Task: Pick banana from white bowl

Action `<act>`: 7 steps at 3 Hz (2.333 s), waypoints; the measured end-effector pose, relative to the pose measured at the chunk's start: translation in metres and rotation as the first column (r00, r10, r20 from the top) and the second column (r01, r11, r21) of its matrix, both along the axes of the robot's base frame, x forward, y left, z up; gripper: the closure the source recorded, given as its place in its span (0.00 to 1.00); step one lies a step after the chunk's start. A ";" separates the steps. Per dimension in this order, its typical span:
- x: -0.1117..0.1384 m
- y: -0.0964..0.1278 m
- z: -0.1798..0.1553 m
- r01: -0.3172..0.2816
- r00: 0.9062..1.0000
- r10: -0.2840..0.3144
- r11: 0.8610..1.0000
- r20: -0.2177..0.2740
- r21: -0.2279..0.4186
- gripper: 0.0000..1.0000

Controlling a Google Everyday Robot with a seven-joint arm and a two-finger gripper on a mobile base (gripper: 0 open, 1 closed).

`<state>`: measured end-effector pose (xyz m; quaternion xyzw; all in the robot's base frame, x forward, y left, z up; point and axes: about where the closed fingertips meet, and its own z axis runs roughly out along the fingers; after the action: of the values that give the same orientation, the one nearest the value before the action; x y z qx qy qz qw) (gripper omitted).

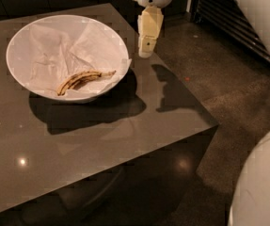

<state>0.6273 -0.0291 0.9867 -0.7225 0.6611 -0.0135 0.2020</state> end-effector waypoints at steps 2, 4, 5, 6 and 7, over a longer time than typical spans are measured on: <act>0.015 0.067 -0.010 -0.156 0.987 0.155 0.988 -0.032 -0.023 0.00; 0.024 0.095 -0.007 -0.223 0.974 0.223 0.975 0.025 -0.015 0.00; 0.016 0.096 -0.007 -0.226 0.973 0.227 0.974 0.034 -0.021 0.00; 0.006 0.095 -0.025 -0.210 0.978 0.209 0.977 -0.014 -0.024 0.00; 0.006 0.095 -0.025 -0.210 0.978 0.210 0.977 -0.014 -0.023 0.00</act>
Offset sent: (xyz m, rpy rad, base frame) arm 0.0118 0.0931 -0.0135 -0.0769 0.1037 0.2531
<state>0.6336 0.0663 0.9613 -0.7907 0.5821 0.0037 0.1896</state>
